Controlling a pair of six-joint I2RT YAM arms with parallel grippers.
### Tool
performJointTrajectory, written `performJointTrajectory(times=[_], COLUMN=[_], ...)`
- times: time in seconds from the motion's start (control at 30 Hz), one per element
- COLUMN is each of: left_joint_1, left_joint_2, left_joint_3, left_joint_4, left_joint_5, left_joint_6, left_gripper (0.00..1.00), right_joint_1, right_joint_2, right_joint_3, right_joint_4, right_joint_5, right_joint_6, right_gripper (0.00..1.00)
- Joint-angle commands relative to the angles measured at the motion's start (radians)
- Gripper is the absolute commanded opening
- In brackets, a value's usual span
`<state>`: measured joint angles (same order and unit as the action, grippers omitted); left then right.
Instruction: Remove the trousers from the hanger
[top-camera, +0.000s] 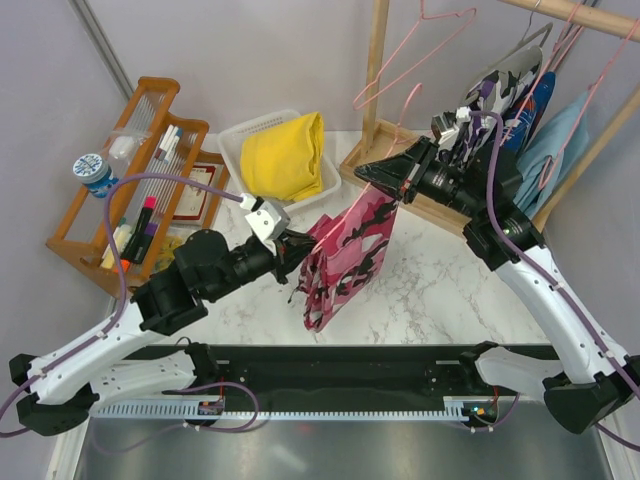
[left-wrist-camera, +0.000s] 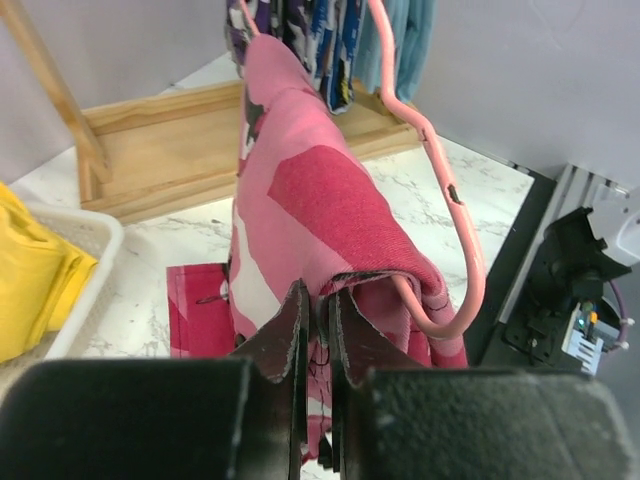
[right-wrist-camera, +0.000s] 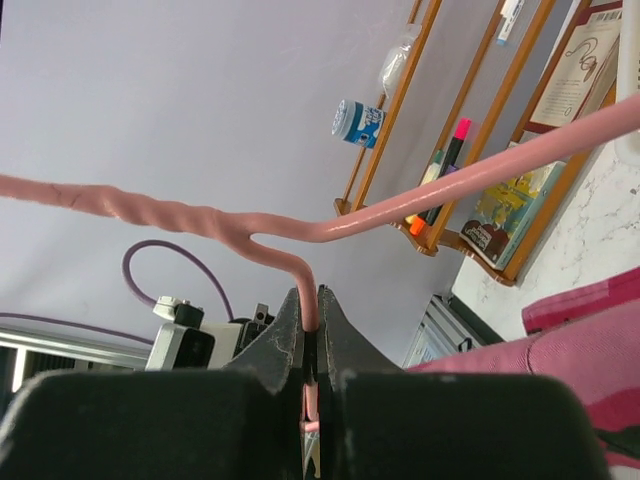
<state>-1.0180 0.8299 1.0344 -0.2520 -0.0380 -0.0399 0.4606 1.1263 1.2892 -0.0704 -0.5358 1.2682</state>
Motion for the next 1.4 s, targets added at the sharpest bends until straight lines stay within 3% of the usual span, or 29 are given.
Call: performJointTrajectory(times=[0.0,0.27,0.77,1.03,1.37], left_joint_1=[0.004,0.004,0.004,0.004,0.015], left_joint_2=[-0.06,-0.049,0.101,0.216,0.317], left_joint_3=[0.061,0.164,0.461,0.647,0.696], left_joint_4=[0.079,0.128,0.168,0.194,0.312], left_joint_5=[-0.175,-0.275,-0.275,-0.295,-0.372], left_joint_6=[0.023,0.09,0.25,0.419,0.587], left_gripper=[0.02,0.02,0.02,0.02,0.02], right_joint_1=[0.006,0.004,0.001,0.001,0.001], right_joint_2=[-0.082,-0.137,-0.188,-0.218,-0.278], right_joint_3=[-0.016,-0.102,-0.237,-0.298,-0.415], right_joint_4=[0.086,0.073,0.04,-0.009,-0.051], right_joint_5=[-0.016,-0.018,-0.032,-0.064,-0.075], right_joint_6=[0.037,0.03,-0.004,-0.036,-0.07], right_gripper=[0.0,0.0,0.0,0.0,0.0])
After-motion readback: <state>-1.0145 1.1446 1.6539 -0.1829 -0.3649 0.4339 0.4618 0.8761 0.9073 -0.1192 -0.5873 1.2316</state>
